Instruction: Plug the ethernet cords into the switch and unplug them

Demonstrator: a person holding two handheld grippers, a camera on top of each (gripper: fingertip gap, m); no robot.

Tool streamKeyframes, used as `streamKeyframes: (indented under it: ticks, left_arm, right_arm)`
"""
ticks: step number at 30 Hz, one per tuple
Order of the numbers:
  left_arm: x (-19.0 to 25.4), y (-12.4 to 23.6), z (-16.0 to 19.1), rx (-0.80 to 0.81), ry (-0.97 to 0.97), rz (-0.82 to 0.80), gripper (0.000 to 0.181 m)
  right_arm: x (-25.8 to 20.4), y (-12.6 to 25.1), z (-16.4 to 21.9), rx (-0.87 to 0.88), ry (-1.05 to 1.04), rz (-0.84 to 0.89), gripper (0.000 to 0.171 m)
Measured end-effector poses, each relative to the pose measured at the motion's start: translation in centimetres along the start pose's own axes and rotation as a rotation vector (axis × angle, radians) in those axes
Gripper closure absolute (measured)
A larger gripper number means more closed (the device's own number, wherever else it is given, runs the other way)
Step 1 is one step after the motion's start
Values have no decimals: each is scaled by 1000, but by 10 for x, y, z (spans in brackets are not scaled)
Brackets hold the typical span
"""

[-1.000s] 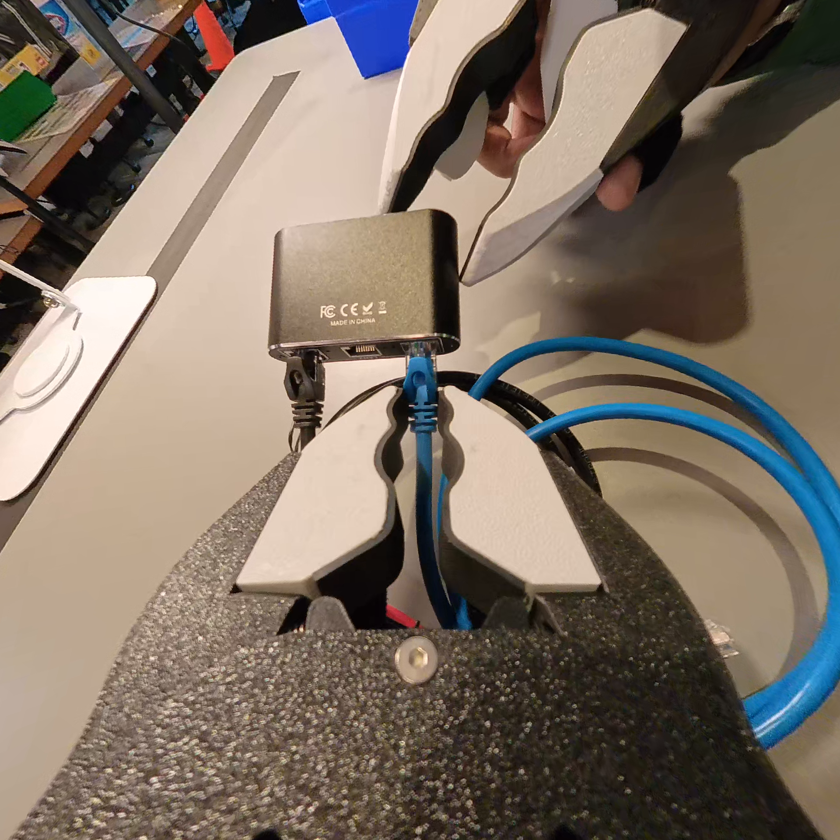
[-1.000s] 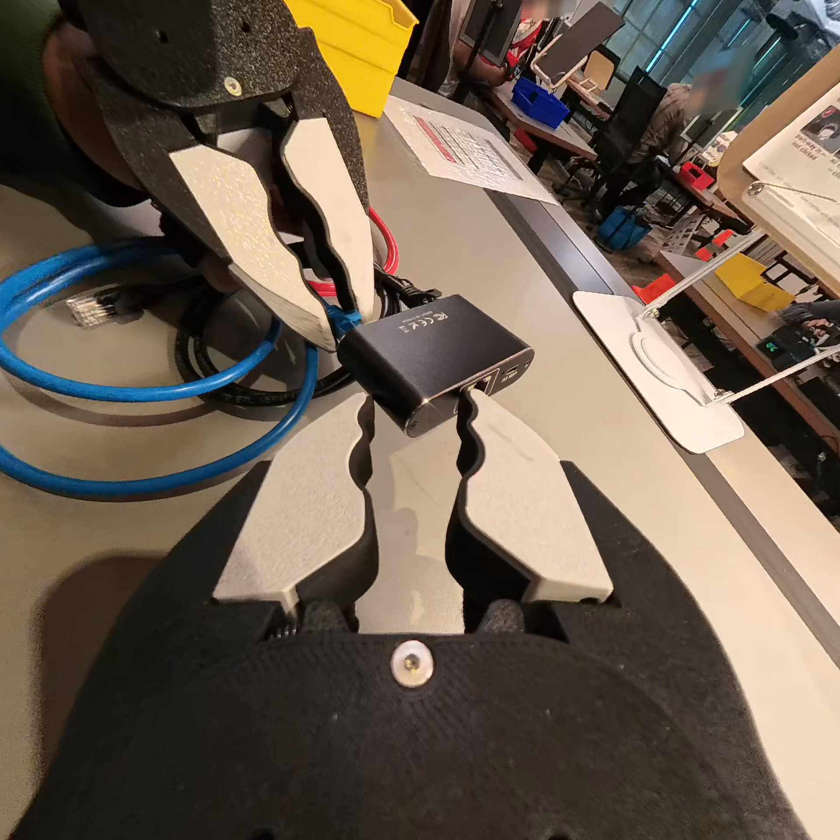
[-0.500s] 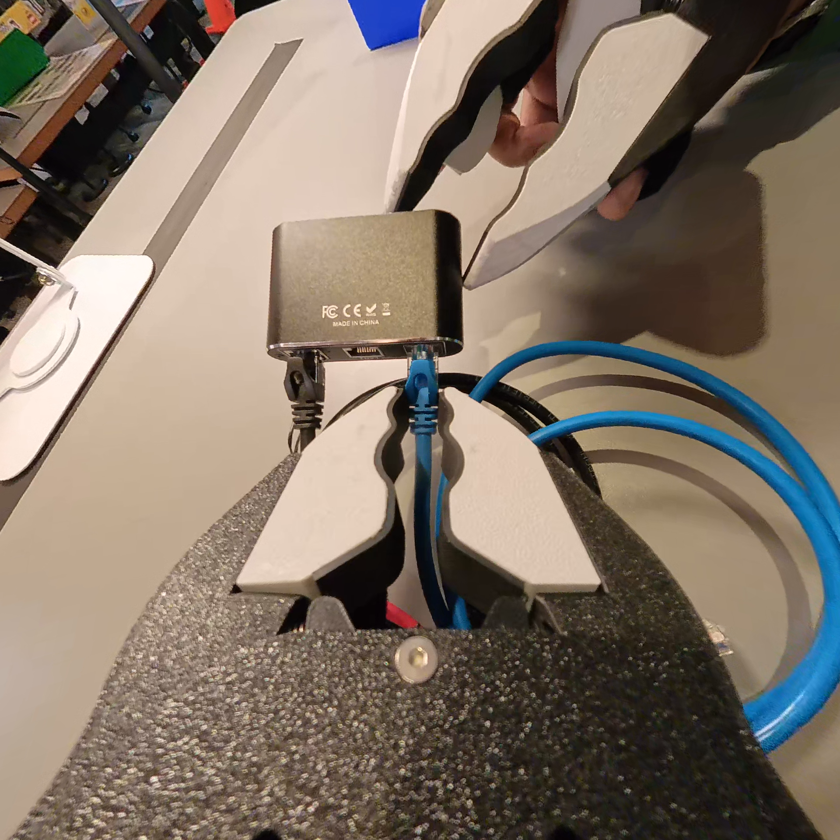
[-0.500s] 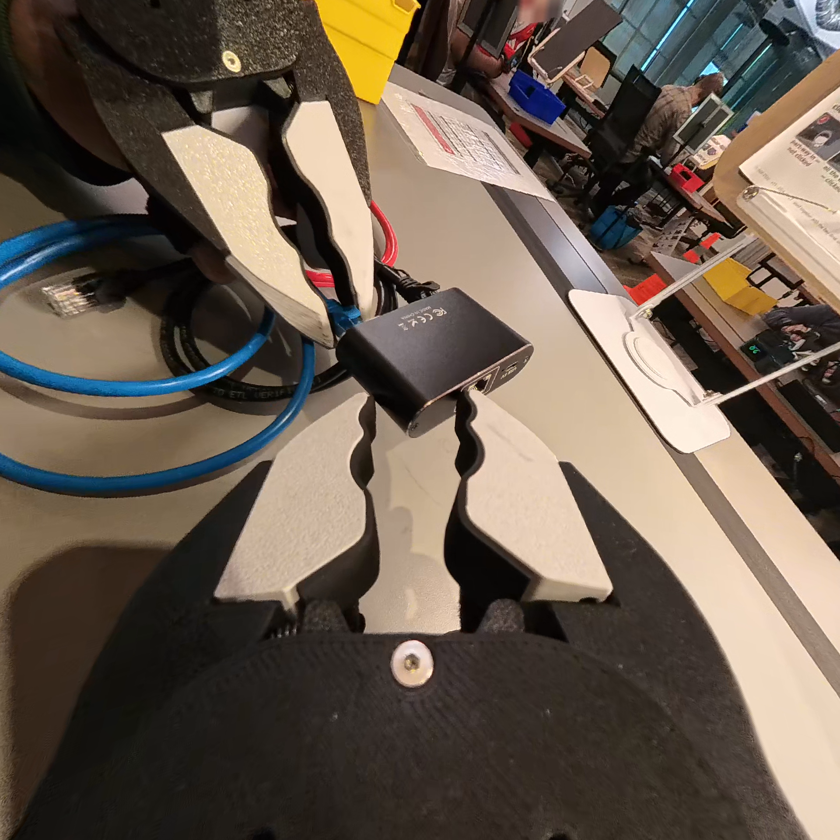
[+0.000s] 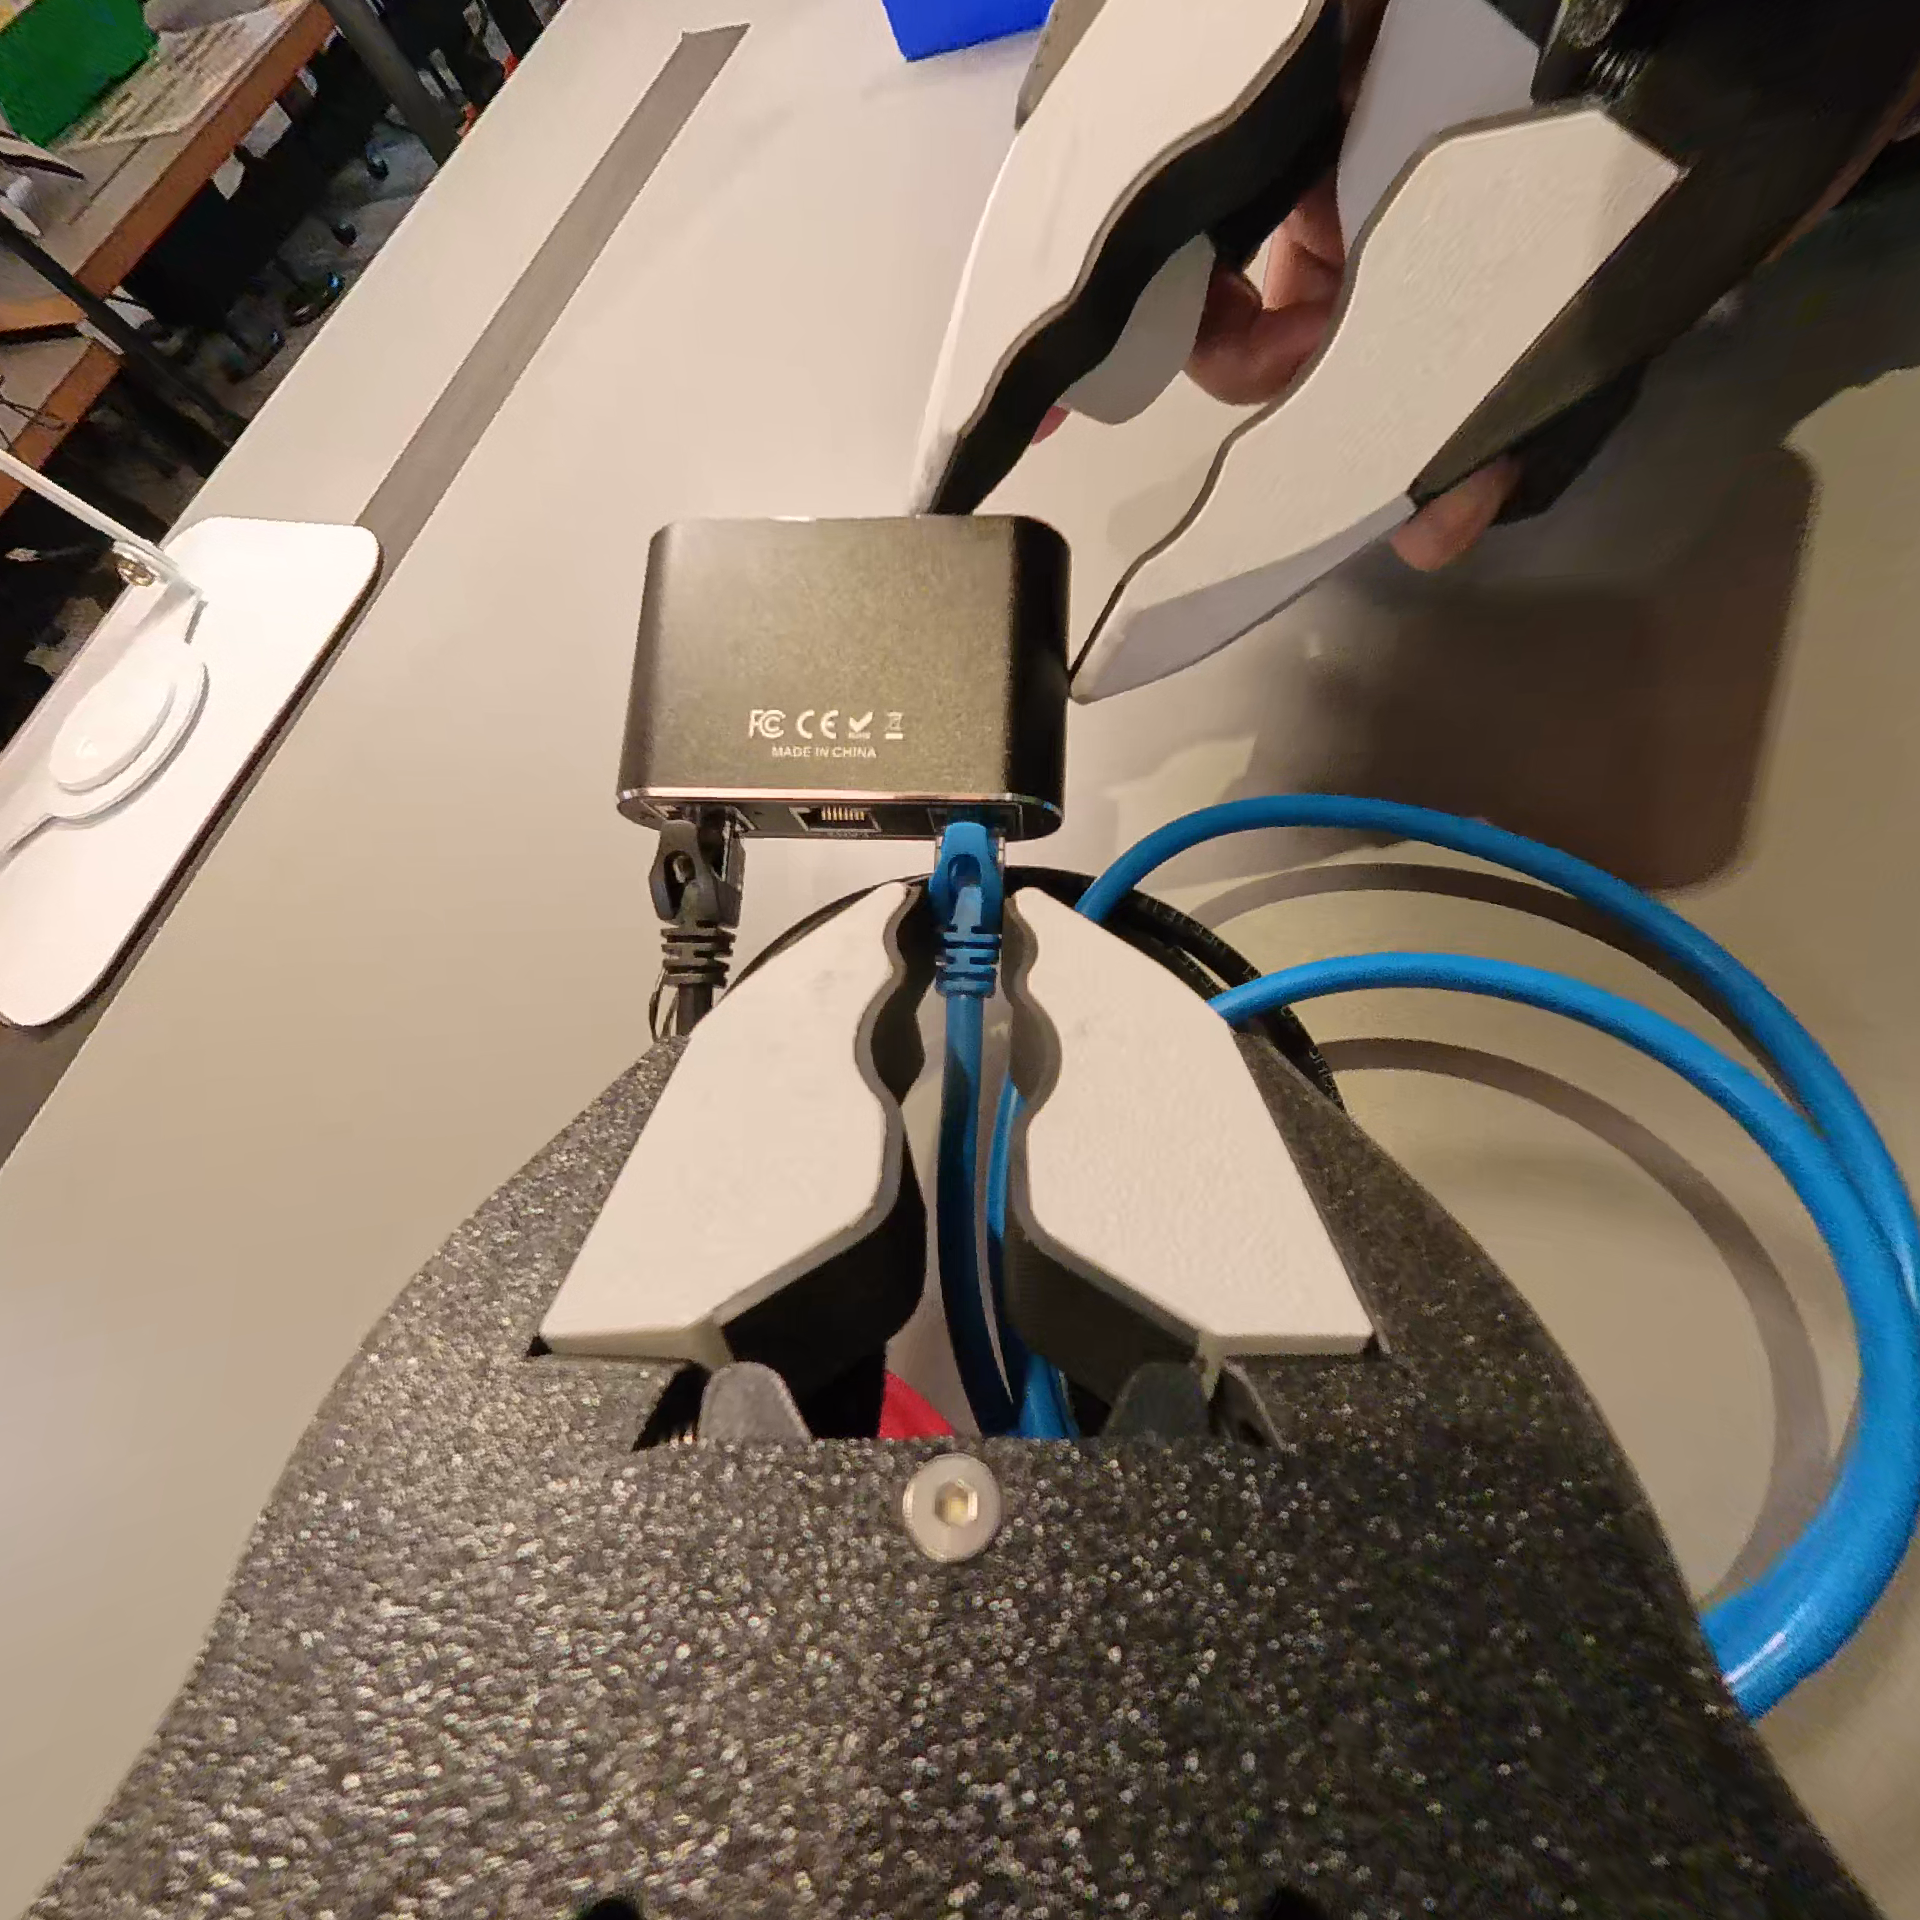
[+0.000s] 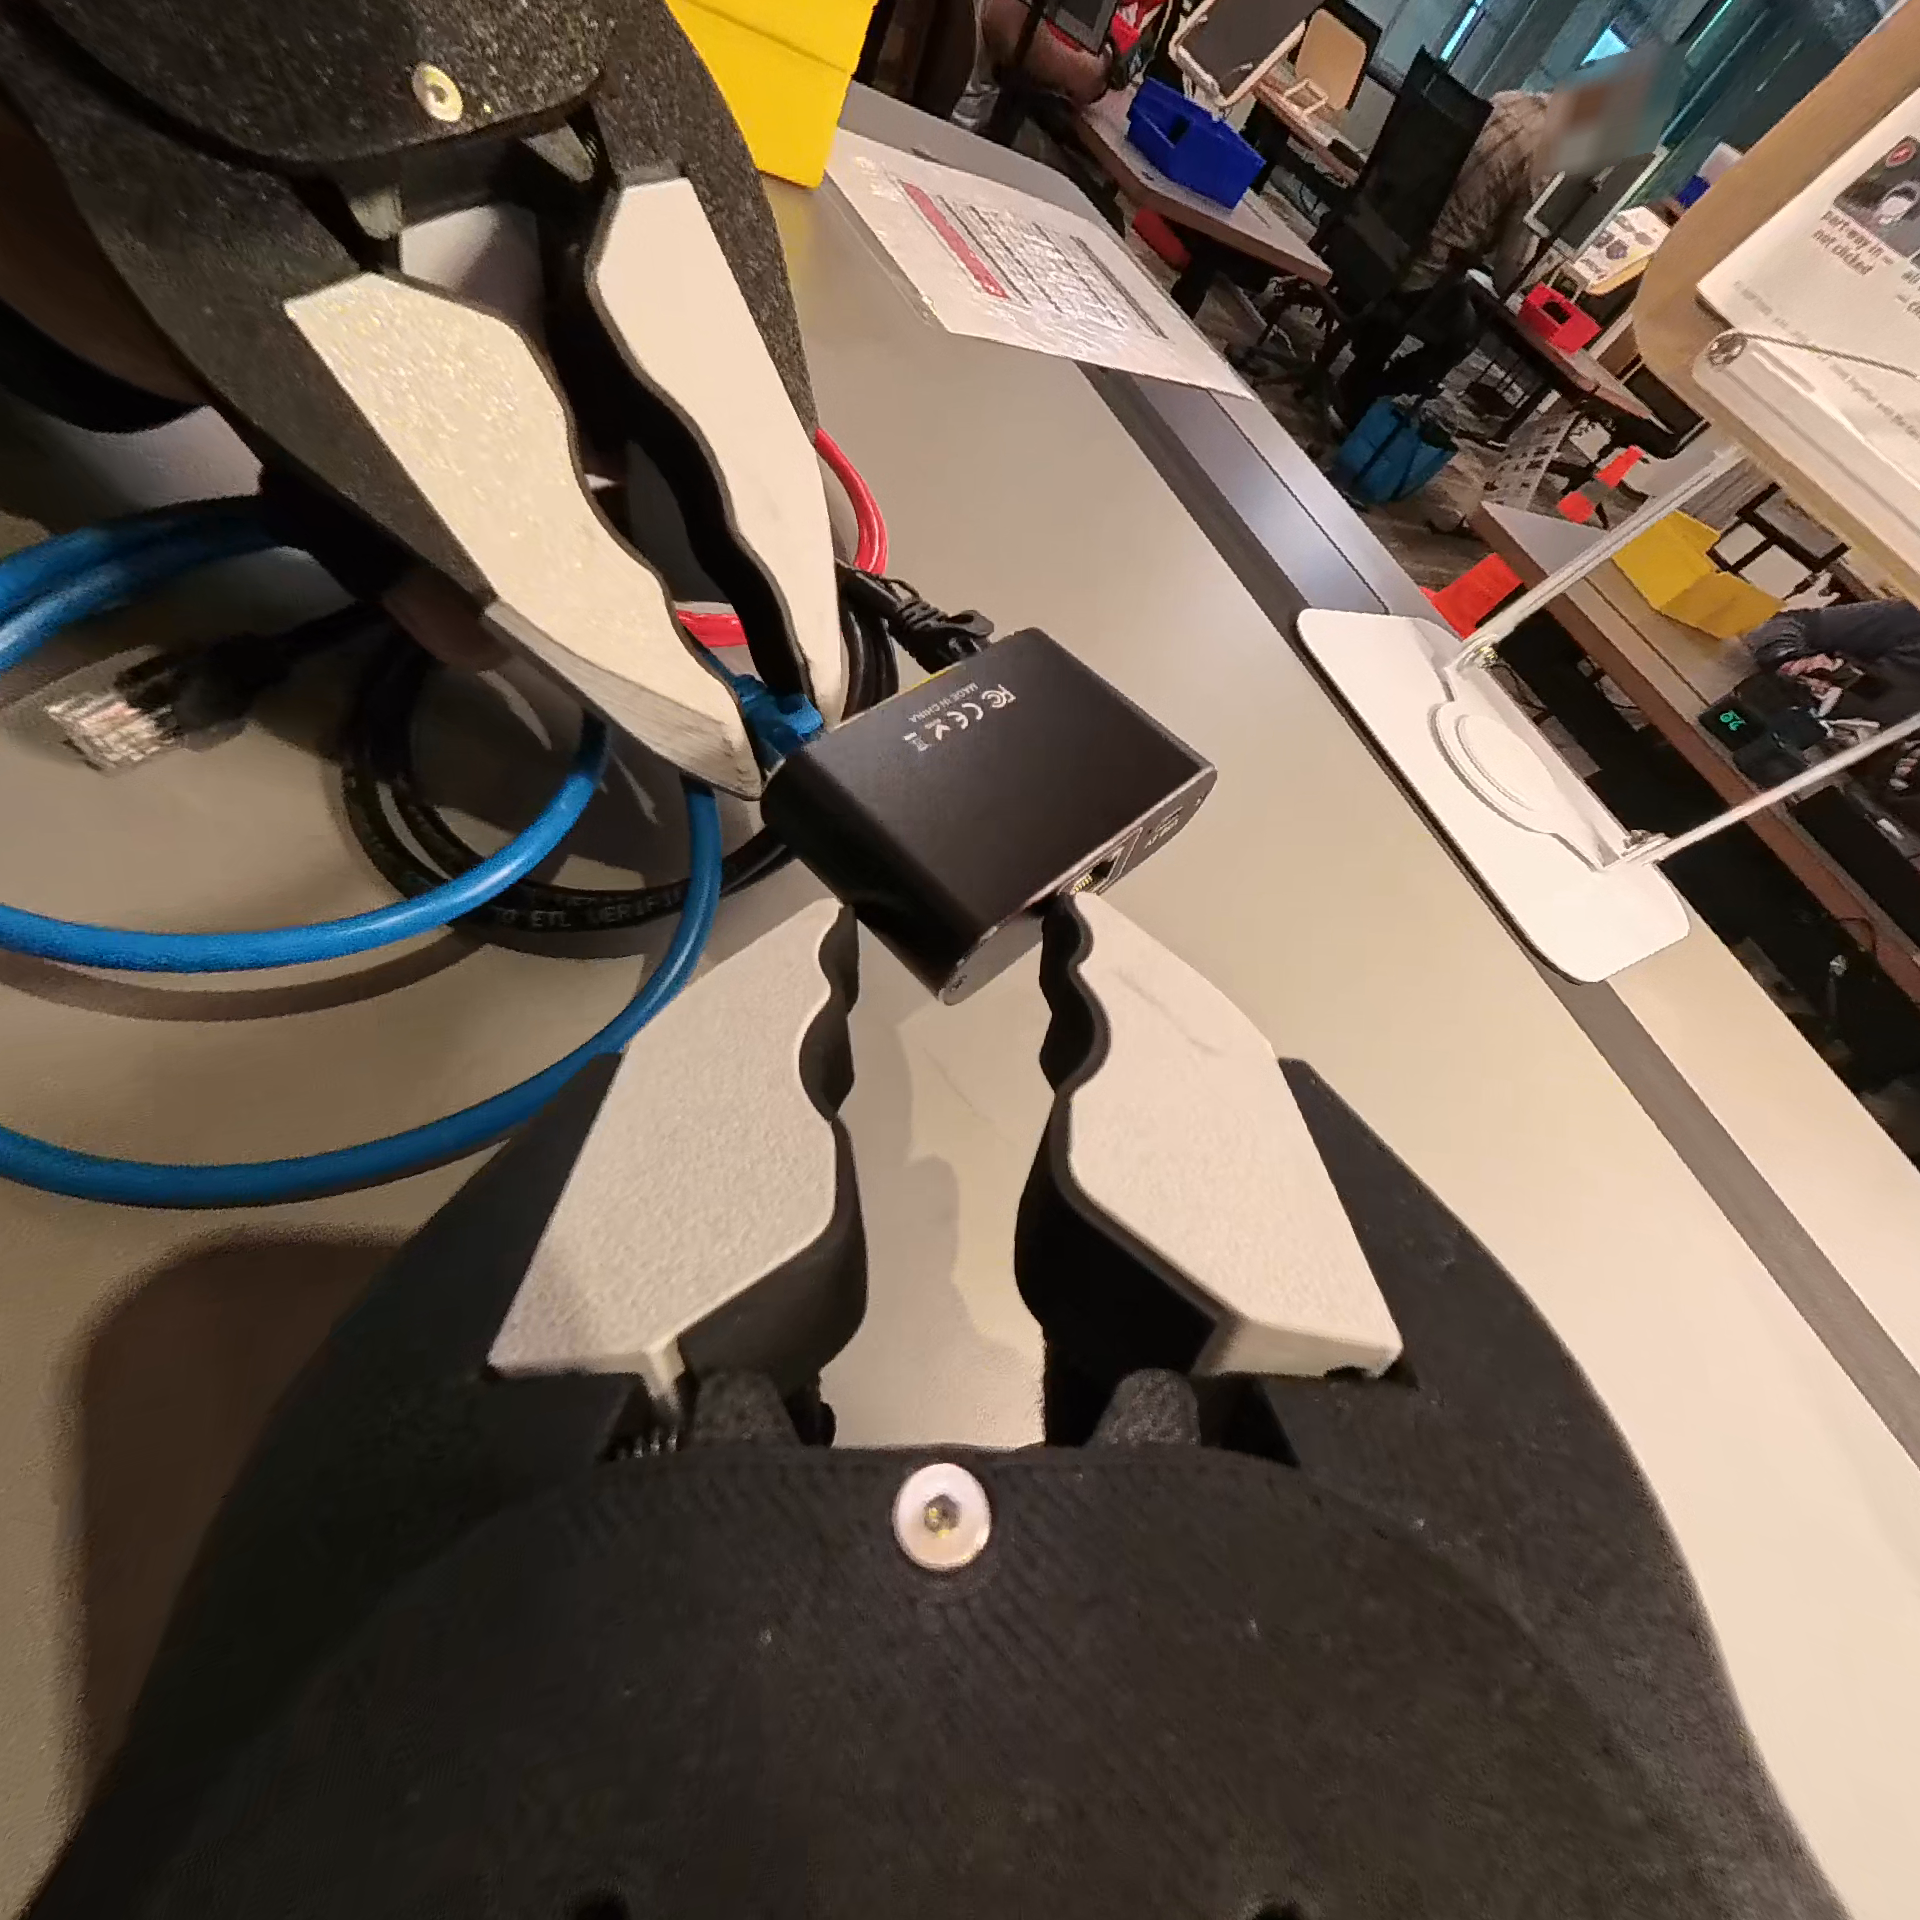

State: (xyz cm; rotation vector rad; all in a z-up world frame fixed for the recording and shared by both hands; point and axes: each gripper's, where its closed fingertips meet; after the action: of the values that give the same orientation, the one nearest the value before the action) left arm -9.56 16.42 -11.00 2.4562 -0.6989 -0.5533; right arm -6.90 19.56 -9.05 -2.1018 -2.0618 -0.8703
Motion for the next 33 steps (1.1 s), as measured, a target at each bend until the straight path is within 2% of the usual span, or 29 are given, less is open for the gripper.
streamKeyframes:
  ticks: [9,11,15,21,27,30,33]
  left_arm:
    - [2,-3,-1,41,24,41,168]
    - [-1,-3,-1,39,44,26,168]
    - [-11,-2,4,28,121,-9,168]
    - [-11,1,-2,68,195,-7,168]
    - [-1,19,-41,320,249,114,166]
    - [-20,31,-34,292,220,56,158]
    - [-45,49,-9,174,203,16,143]
  right_arm:
    - [2,3,0,24,-48,-70,136]
    - [5,5,-1,44,-35,-54,143]
    - [7,7,0,44,39,-33,137]
    - [-3,1,4,-8,-12,-67,128]
    - [6,-2,13,-54,-23,-25,128]
    - [10,-2,15,-59,-37,-20,130]
    - [9,-3,17,-62,-30,-23,131]
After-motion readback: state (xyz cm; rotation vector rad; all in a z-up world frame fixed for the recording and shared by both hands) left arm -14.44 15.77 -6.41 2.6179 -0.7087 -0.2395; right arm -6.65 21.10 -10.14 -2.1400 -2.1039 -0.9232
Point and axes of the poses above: each gripper's, where its closed fingertips meet, y back along the fingers, z out of its underside, x = y × z across the jaws, and after that the axes turned 6 degrees about z, right-handed
